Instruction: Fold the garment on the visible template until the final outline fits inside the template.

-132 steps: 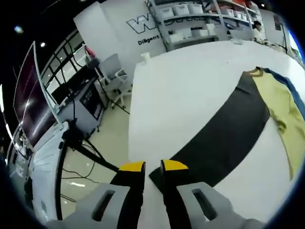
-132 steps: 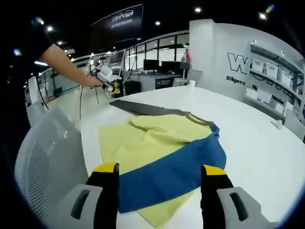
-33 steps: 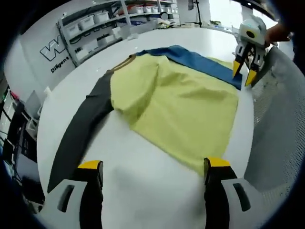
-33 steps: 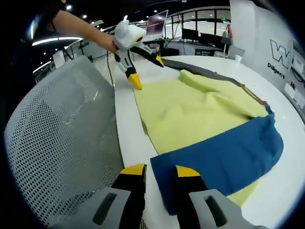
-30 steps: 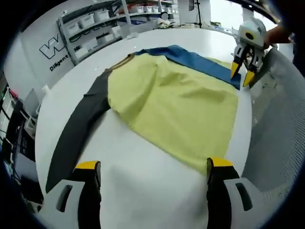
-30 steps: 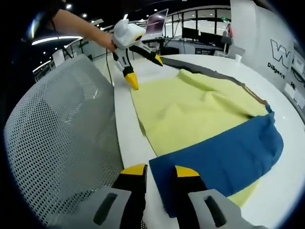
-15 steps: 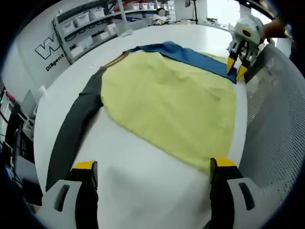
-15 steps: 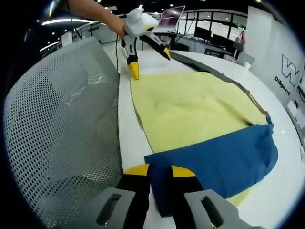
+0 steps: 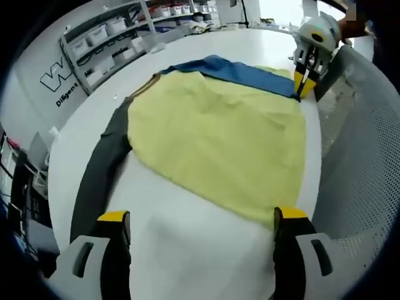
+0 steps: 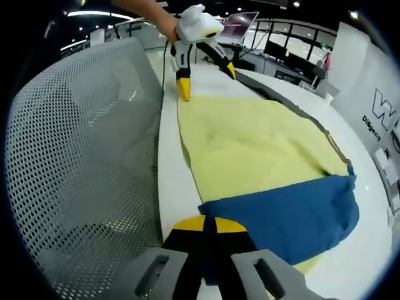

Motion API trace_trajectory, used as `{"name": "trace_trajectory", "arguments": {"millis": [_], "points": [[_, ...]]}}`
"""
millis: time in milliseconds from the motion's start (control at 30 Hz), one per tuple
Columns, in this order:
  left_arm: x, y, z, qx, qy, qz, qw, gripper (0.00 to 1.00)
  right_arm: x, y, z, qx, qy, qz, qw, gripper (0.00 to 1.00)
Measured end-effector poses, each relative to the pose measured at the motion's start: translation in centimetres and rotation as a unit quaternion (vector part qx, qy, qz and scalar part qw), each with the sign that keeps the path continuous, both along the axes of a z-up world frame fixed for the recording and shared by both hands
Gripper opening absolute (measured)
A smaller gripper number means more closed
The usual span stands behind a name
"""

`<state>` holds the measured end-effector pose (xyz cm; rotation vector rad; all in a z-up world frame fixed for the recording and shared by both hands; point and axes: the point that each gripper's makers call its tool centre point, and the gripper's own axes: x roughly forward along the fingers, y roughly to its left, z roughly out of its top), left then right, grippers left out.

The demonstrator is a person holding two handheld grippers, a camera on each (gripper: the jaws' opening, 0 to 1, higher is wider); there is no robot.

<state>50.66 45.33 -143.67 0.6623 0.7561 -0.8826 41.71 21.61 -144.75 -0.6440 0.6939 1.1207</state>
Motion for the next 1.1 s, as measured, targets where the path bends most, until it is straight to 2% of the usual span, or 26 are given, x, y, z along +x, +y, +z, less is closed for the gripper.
{"name": "trace_trajectory", "arguments": {"millis": [167,267,400,567,700,833,900,1000,1100], "points": [[0.1,0.1,0.1,0.005,-0.002,0.001,1.0,0.96,0.3,-0.1,1.0,0.003,-0.006,-0.002,1.0,0.0],[0.2,0.1,0.1,0.01,-0.007,-0.007,0.9999,0.96,1.2,0.0,2.5,0.025,-0.004,-0.023,0.9994,0.0],[0.3,0.0,0.4,0.019,-0.014,-0.019,0.9995,0.95,2.6,-0.4,4.5,0.04,-0.015,-0.037,0.9984,0.0],[0.9,-0.3,1.8,0.013,-0.036,-0.023,0.999,0.95,5.1,-1.1,7.5,0.07,-0.029,-0.076,0.9942,0.0],[1.0,-0.9,2.1,0.004,-0.036,-0.019,0.9991,0.95,7.7,-2.3,10.5,0.095,-0.043,-0.115,0.9878,0.0],[0.6,-1.5,1.6,0.001,-0.034,-0.017,0.9993,0.97,10.4,-4.1,14.0,0.129,-0.062,-0.164,0.976,0.0],[0.2,-1.6,1.0,0.009,-0.032,-0.027,0.9991,0.98,11.5,-5.3,15.4,0.133,-0.075,-0.177,0.9724,0.0],[-0.3,-1.4,0.3,0.022,-0.027,-0.039,0.9987,0.99,12.9,-6.7,16.7,0.137,-0.084,-0.195,0.9676,0.0],[-0.3,-1.2,0.4,0.015,-0.022,-0.034,0.999,0.98,14.1,-8.0,17.3,0.128,-0.095,-0.204,0.9658,0.0]]}}
